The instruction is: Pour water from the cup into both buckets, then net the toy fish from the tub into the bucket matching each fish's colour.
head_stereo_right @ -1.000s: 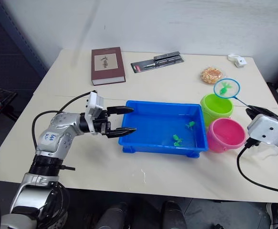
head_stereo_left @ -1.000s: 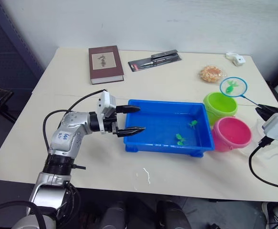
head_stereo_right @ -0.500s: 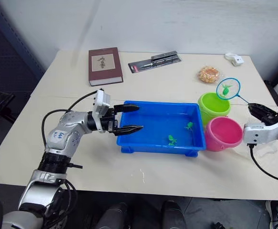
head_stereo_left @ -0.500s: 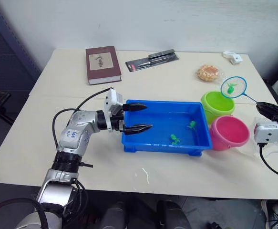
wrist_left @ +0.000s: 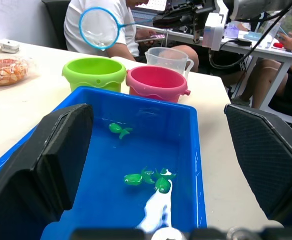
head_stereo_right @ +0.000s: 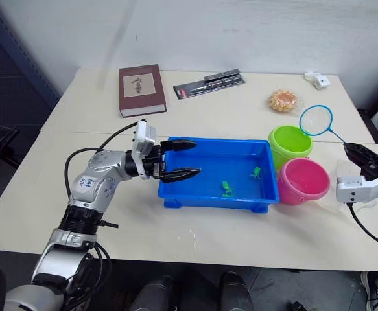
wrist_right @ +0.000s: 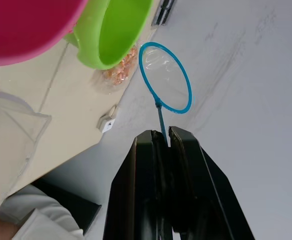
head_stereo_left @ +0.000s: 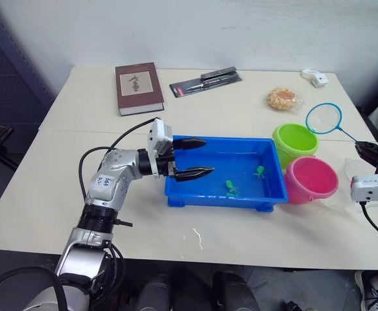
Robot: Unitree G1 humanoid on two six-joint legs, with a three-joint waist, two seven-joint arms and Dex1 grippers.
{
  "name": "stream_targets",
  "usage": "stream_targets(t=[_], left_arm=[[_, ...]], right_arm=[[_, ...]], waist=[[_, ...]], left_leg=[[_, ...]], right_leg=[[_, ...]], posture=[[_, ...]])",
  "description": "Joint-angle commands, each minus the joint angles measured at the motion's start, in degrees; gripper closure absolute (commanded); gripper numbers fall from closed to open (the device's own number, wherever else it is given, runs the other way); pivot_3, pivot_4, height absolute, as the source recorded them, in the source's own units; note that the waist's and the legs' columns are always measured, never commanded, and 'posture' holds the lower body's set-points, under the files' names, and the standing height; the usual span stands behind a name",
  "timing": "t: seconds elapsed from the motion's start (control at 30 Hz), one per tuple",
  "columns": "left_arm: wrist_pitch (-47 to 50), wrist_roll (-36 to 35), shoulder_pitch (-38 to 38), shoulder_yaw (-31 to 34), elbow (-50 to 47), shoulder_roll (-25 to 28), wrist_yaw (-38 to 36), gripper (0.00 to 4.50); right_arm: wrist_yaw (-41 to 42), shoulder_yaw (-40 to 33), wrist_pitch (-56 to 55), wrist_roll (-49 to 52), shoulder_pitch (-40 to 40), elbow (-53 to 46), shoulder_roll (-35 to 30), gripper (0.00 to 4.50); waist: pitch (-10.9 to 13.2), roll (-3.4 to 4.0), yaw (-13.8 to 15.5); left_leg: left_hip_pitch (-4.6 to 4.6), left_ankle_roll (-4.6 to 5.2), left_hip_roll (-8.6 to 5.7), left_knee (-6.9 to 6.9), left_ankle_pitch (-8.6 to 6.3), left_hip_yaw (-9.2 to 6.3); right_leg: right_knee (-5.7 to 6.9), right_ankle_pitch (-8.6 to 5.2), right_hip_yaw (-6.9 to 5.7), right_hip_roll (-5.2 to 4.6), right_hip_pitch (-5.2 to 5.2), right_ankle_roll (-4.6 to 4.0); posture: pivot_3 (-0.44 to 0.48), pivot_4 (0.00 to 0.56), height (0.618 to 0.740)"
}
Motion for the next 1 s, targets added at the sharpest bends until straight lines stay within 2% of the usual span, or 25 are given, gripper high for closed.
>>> stream_targets(t=[0.03, 0.07, 0.13, 0.2, 0.3, 0.4, 0.5, 0.73, 0.83, 1.0], left_arm=[[-0.65, -0.07, -1.32, 0.08, -1.08, -0.17, -0.01, 0.01], [-0.63, -0.09, -1.31, 0.10, -1.10, -0.15, 0.02, 0.01], [-0.34, -0.03, -0.99, 0.20, -1.52, 0.46, 0.00, 0.01], [0.04, 0.15, -0.43, 0.48, -2.01, 1.71, -0.12, 0.01], [-0.01, 0.07, 0.44, 1.06, -2.23, 3.69, -0.88, 0.01], [-0.09, -0.23, 1.44, 1.68, -2.21, 6.24, -1.83, 0.01], [-0.30, -0.40, 2.34, 2.35, -1.97, 8.65, -2.88, 0.01], [-0.81, -0.76, 2.91, 2.86, -1.61, 9.83, -3.84, 0.01], [-0.97, -0.77, 3.51, 3.18, -1.73, 10.06, -4.05, 0.01], [-1.22, -0.78, 4.32, 3.40, -2.20, 10.21, -3.99, 0.01]], right_arm=[[-0.44, -2.89, 2.20, 2.17, 0.09, -0.51, -0.82, 4.50], [-0.53, -3.13, 2.39, 2.51, 0.18, -0.55, -0.87, 4.50], [3.75, -5.43, -0.55, 12.80, 0.18, -2.96, 0.63, 4.50], [10.96, -7.69, -0.67, 26.00, 0.69, -7.92, 2.83, 4.50], [20.96, -8.24, 2.83, 39.30, 2.65, -15.15, 4.47, 4.50], [30.32, -8.26, 12.06, 53.88, 5.35, -26.55, 6.84, 4.50], [37.24, -6.62, 29.72, 68.57, 9.53, -40.33, 7.95, 4.50], [40.34, -3.72, 50.71, 73.55, 10.18, -52.11, 9.34, 4.50], [40.04, -2.04, 59.34, 76.83, 8.19, -53.63, 10.71, 4.50], [41.31, 2.09, 67.81, 76.73, 3.44, -52.63, 11.33, 4.50]], waist=[[0.00, 0.00, -0.04], [0.00, 0.00, -0.05], [0.00, 0.00, -0.06], [0.01, -0.01, -0.17], [0.02, -0.03, -0.23], [0.02, -0.04, -0.04], [0.02, -0.03, 0.23], [0.02, -0.04, 1.60], [0.02, -0.04, 1.47], [0.02, -0.04, 1.32]], left_leg=[[0.00, 0.00, 0.00, 0.00, 0.00, 0.02], [0.00, 0.00, 0.00, -0.01, 0.00, 0.02], [0.02, 0.00, 0.00, -0.01, 0.00, 0.02], [0.03, 0.00, 0.03, -0.04, 0.00, 0.00], [0.06, -0.01, 0.09, -0.05, 0.00, 0.01], [0.10, -0.01, 0.12, -0.05, 0.00, -0.03], [0.08, 0.00, 0.10, -0.01, 0.00, -0.06], [0.02, 0.09, 0.01, 0.17, -0.06, -0.27], [0.02, 0.09, 0.00, 0.17, -0.06, -0.30], [0.02, 0.09, 0.00, 0.17, -0.06, -0.30]], right_leg=[[0.00, 0.00, 0.02, 0.00, 0.00, 0.00], [0.00, 0.00, 0.02, 0.00, 0.00, 0.00], [0.01, 0.00, 0.02, 0.01, 0.00, 0.00], [-0.02, 0.00, 0.01, 0.03, 0.00, 0.00], [-0.02, 0.00, 0.01, 0.08, 0.02, 0.00], [-0.01, 0.00, -0.03, 0.09, 0.07, 0.00], [-0.01, 0.00, -0.03, 0.06, 0.08, 0.00], [-0.05, 0.00, -0.15, -0.02, 0.20, 0.00], [-0.07, 0.00, -0.18, -0.02, 0.21, 0.00], [-0.02, 0.00, -0.18, -0.01, 0.18, -0.01]], posture=[[0.000, 0.150, 0.738], [0.000, 0.150, 0.738], [0.000, 0.150, 0.738], [0.000, 0.150, 0.738], [0.000, 0.150, 0.738], [0.000, 0.150, 0.738], [0.000, 0.150, 0.738], [0.000, 0.150, 0.738], [0.000, 0.150, 0.738], [0.000, 0.150, 0.738]])
